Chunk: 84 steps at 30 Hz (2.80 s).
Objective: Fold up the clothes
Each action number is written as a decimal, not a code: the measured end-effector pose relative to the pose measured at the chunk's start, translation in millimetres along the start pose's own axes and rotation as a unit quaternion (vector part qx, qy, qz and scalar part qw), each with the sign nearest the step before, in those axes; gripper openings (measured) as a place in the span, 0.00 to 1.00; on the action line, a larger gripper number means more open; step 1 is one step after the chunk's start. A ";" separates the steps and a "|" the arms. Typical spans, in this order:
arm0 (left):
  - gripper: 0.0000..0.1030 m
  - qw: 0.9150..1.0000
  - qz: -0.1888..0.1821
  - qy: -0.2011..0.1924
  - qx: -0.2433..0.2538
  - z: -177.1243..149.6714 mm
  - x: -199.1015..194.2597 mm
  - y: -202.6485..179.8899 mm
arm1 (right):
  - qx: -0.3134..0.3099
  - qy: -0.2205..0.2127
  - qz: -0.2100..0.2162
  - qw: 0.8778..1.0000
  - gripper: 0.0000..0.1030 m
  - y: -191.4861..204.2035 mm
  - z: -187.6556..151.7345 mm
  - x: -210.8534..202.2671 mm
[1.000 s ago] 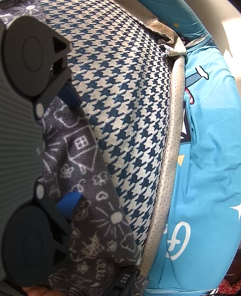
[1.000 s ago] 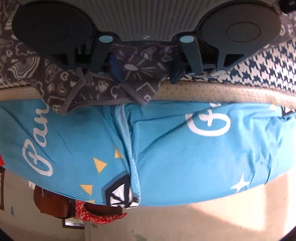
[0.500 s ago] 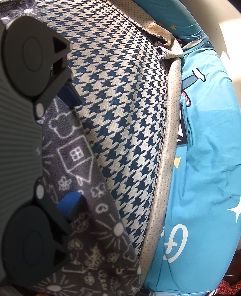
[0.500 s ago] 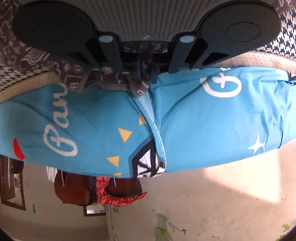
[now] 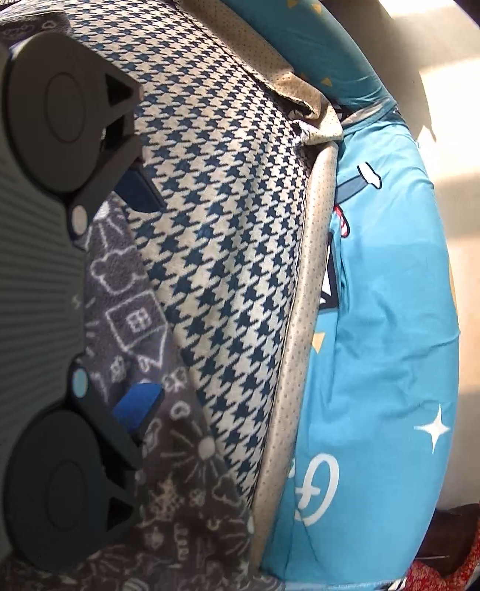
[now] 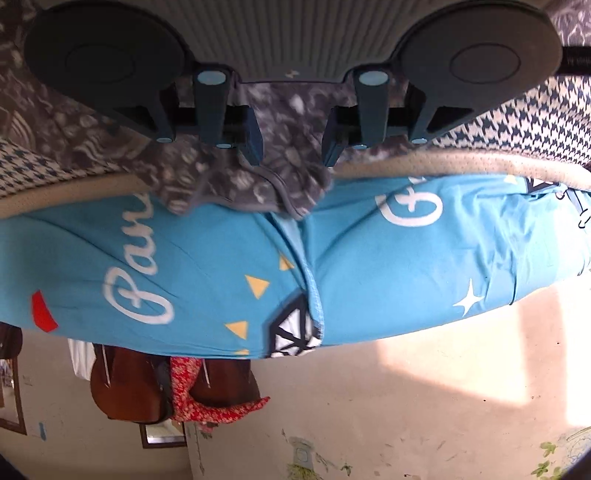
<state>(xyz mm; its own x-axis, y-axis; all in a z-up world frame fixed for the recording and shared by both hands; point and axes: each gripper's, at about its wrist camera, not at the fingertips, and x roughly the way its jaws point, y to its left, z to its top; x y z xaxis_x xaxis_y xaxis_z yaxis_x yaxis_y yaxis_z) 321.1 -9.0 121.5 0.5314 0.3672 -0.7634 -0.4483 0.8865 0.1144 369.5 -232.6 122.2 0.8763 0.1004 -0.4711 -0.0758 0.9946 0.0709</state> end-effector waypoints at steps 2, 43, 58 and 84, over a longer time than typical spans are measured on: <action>1.00 1.000 -0.017 0.002 0.008 -4.1 -7.8 -8.0 | -0.003 0.008 -0.011 1.000 0.36 -11.2 -4.4 -10.4; 1.00 0.992 -0.089 0.059 0.061 -31.0 -27.2 -67.6 | 0.037 0.054 -0.060 0.996 0.28 -127.1 -1.5 21.4; 1.00 0.991 -0.097 0.058 0.076 -37.7 -33.4 -78.3 | 0.074 0.044 -0.090 0.992 0.09 -148.4 5.2 14.7; 1.00 0.988 -0.110 0.059 0.094 -48.5 -45.4 -92.9 | 0.023 0.072 -0.083 0.994 0.48 -195.5 -24.4 -10.6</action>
<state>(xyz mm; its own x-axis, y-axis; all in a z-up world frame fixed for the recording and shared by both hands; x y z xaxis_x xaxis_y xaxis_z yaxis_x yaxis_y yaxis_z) 303.7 -121.7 114.7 0.5080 0.1345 -0.8508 -0.1849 0.9817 0.0449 363.4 -427.5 91.8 0.7975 -0.0592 -0.6004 0.0888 0.9959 0.0198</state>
